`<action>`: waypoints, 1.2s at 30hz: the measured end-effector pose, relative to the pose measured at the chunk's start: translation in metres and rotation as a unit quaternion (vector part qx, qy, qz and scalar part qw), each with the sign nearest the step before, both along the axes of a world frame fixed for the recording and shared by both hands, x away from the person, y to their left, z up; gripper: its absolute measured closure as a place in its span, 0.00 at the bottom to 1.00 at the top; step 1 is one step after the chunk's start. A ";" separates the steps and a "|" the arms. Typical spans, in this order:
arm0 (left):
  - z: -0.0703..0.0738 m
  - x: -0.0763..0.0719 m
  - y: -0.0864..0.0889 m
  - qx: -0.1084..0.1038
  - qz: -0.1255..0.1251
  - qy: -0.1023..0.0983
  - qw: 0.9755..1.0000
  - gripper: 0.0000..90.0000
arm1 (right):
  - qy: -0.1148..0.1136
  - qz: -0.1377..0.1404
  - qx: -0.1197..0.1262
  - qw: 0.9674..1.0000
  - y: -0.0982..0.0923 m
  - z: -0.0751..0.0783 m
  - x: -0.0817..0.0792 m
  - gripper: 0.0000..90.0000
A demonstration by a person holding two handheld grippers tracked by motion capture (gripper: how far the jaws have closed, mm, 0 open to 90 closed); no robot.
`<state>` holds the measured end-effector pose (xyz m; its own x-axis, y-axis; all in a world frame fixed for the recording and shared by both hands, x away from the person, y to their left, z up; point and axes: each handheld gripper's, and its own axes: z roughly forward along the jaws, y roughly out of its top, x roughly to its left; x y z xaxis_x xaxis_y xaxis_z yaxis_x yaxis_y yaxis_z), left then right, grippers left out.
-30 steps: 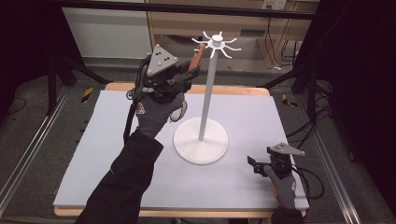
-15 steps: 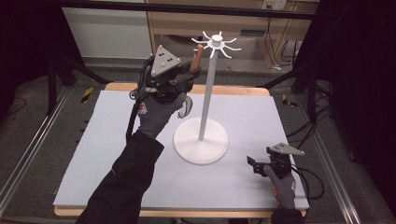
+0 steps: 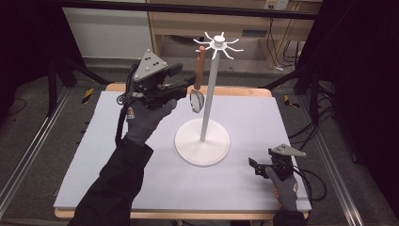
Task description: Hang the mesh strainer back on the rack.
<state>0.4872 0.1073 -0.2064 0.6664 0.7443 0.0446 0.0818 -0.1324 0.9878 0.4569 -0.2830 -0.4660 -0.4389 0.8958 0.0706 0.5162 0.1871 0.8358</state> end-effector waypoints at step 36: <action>-0.166 -0.027 0.114 0.055 0.064 0.132 0.988 0.32 | 0.012 -0.012 -0.008 1.000 0.001 0.000 -0.003 0.07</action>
